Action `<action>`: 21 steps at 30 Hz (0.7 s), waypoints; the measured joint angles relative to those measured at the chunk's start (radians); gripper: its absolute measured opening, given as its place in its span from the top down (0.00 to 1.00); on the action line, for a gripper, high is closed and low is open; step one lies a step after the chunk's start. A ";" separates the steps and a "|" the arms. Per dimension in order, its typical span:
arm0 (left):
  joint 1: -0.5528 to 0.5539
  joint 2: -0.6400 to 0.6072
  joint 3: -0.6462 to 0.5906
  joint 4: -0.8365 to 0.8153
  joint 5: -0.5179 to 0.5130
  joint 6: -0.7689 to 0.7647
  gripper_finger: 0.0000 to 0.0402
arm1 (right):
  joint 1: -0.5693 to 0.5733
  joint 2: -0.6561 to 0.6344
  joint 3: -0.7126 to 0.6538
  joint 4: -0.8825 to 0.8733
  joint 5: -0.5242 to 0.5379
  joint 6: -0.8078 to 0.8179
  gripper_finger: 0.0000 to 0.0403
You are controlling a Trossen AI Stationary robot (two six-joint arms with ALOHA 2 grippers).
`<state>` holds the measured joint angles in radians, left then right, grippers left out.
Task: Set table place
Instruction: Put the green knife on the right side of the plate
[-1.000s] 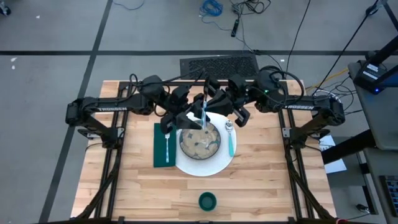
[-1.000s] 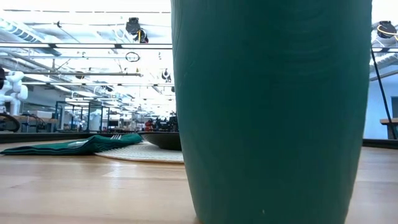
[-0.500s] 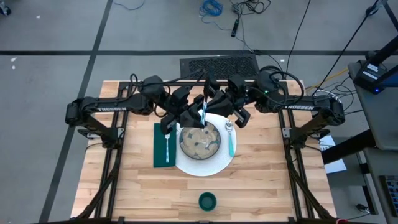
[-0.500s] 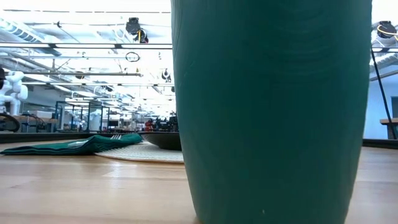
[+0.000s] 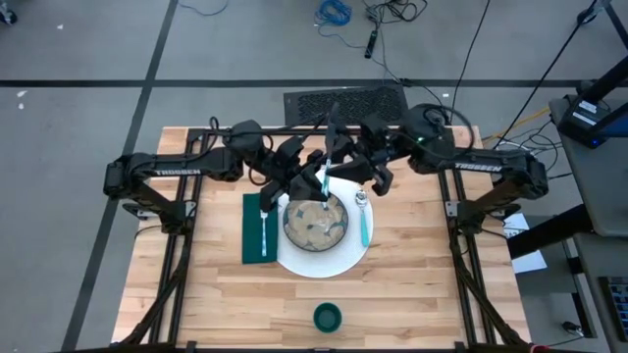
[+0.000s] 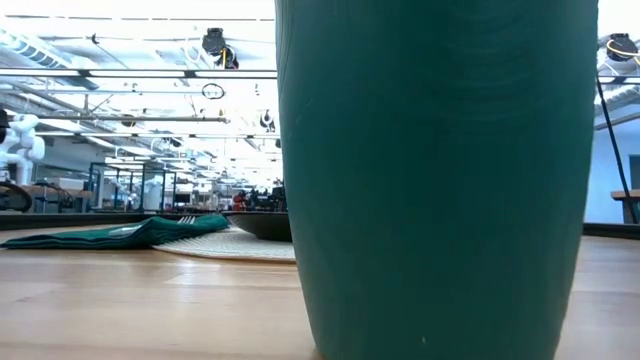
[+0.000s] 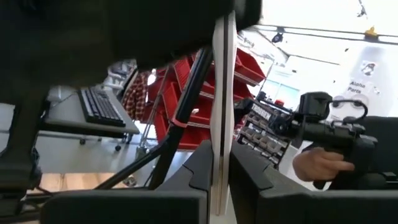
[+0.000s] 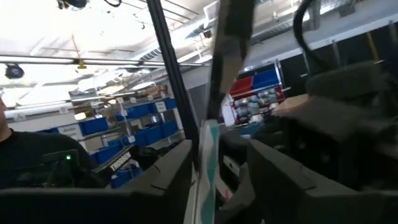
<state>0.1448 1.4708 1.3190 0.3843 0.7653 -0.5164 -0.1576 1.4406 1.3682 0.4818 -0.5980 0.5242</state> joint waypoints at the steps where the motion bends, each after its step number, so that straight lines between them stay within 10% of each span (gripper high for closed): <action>1: 0.000 0.000 0.000 -0.007 -0.005 0.005 0.97 | -0.003 -0.013 0.000 -0.023 0.003 -0.016 0.65; 8: -0.001 -0.058 0.000 -0.123 -0.109 0.104 0.97 | -0.013 -0.173 0.000 -0.278 0.160 -0.211 0.66; 21: -0.055 -0.225 0.000 -0.503 -1.040 0.479 0.97 | 0.152 -0.215 0.001 -0.437 0.932 -0.554 0.68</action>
<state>0.0902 1.2459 1.3192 -0.1182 -0.2750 -0.0371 -0.0053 1.2255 1.3693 0.0449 0.3341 -0.0294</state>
